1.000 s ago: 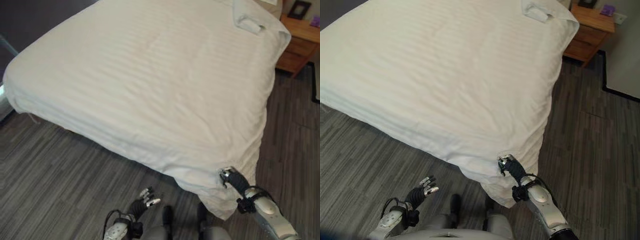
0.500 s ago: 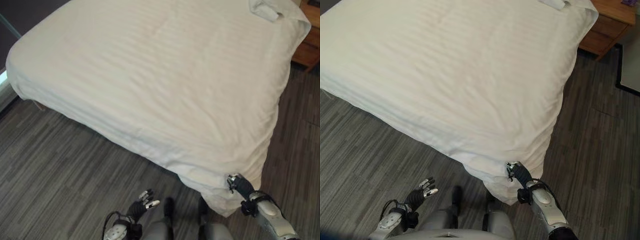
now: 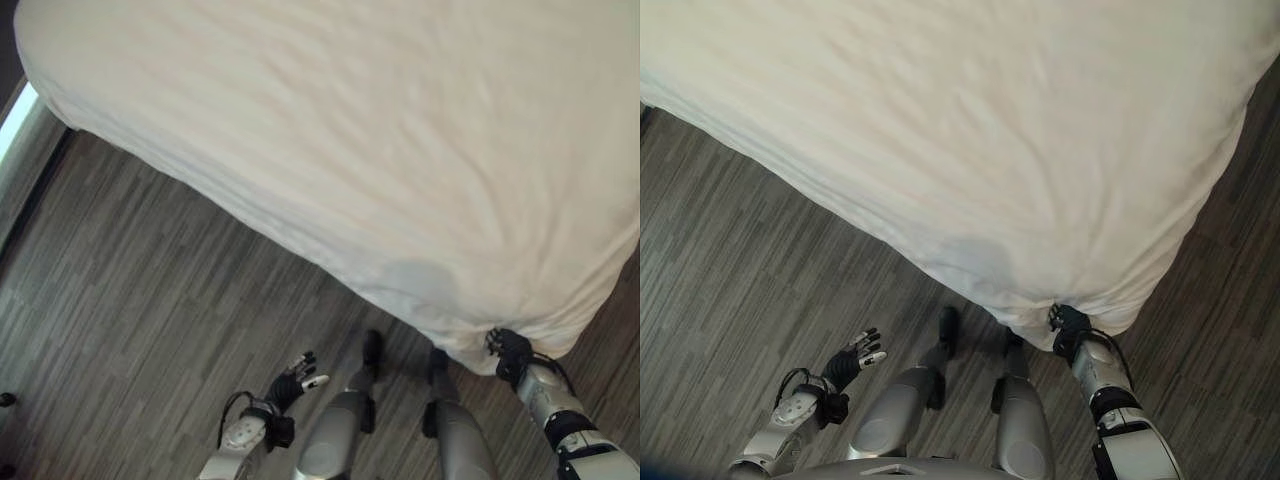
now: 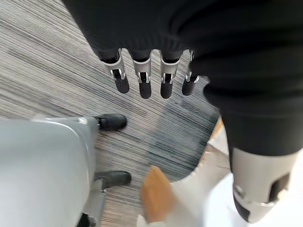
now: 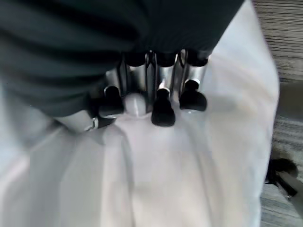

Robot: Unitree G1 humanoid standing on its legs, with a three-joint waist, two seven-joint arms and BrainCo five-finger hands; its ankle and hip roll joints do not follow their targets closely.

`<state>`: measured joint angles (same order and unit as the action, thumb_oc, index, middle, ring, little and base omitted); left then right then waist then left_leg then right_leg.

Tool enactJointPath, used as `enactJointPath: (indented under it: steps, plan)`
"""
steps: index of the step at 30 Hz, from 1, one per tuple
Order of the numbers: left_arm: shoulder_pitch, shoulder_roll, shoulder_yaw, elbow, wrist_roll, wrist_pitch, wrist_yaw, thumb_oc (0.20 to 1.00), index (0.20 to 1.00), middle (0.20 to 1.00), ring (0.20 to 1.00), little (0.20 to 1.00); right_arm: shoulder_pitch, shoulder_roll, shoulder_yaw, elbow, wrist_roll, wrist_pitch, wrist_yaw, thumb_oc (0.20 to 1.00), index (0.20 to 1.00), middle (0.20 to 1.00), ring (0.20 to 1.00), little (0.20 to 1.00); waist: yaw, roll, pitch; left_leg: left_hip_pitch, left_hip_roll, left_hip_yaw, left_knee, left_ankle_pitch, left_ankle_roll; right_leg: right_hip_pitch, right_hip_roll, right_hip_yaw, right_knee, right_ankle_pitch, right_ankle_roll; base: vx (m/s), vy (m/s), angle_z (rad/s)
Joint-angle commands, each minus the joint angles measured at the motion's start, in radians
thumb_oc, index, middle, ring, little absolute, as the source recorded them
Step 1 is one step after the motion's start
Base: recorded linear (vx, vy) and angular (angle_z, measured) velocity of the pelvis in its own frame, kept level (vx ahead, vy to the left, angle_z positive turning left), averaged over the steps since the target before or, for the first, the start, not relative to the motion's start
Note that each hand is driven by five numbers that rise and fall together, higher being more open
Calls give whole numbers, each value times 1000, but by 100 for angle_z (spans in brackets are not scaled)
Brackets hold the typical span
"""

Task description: Making the bed.

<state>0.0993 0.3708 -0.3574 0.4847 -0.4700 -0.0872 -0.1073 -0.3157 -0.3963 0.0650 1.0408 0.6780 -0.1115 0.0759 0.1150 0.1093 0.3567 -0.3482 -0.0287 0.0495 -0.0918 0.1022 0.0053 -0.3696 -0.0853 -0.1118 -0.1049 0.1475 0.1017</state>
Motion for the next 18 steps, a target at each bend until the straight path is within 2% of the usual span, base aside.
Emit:
enactJointPath:
  steps: [1,2,5,7,10,16,18]
  plan:
    - [-30,-3,-12,-1,-11,-35,18,1000,1000,1000,1000,1000,-58,-136,-61,106,47,-19,-82,200,200,200,200,200,11,-16,-36,-35,-28,-78,5,12,-34,-19,-66,7,18,51,65,0,0,0]
    - [-37,-3,-4,-4,-4,-35,18,1000,1000,1000,1000,1000,-17,-145,-110,153,60,-14,-88,200,200,200,200,200,0,-13,-31,-38,-27,-74,5,10,-36,-26,-64,15,18,52,66,0,0,0]
    - [-39,-5,10,-10,5,-33,15,1000,1000,1000,1000,1000,76,-127,-147,190,39,-3,-85,200,200,200,200,200,-27,-18,-30,-35,-23,-69,5,7,-35,-29,-57,29,18,51,64,12,-11,-6]
    - [-47,-5,29,-28,9,-29,16,1000,1000,1000,1000,1000,220,-98,-220,213,42,8,-78,200,200,200,200,200,-72,-32,-41,-21,-21,-57,5,-1,-34,-25,-52,47,18,48,62,37,-11,-15]
    - [-59,-5,32,-34,3,-27,18,1000,1000,1000,1000,1000,293,-69,-250,205,57,4,-80,200,200,200,200,200,-106,-46,-52,-4,-17,-47,5,-9,-34,-14,-49,60,18,44,60,25,-5,-10]
    - [-61,-1,34,-36,-2,-19,10,1000,1000,1000,1000,1000,367,-76,-317,218,75,3,-88,200,200,200,200,200,-140,-67,-87,38,-12,-29,5,-25,-33,18,-42,75,18,33,59,36,-5,-21]
    - [-56,5,42,-33,-5,-17,7,1000,1000,1000,1000,1000,381,-77,-345,159,96,-12,-92,200,200,200,200,200,-154,-77,-112,66,-9,-23,5,-35,-31,41,-39,80,18,25,59,40,2,-11]
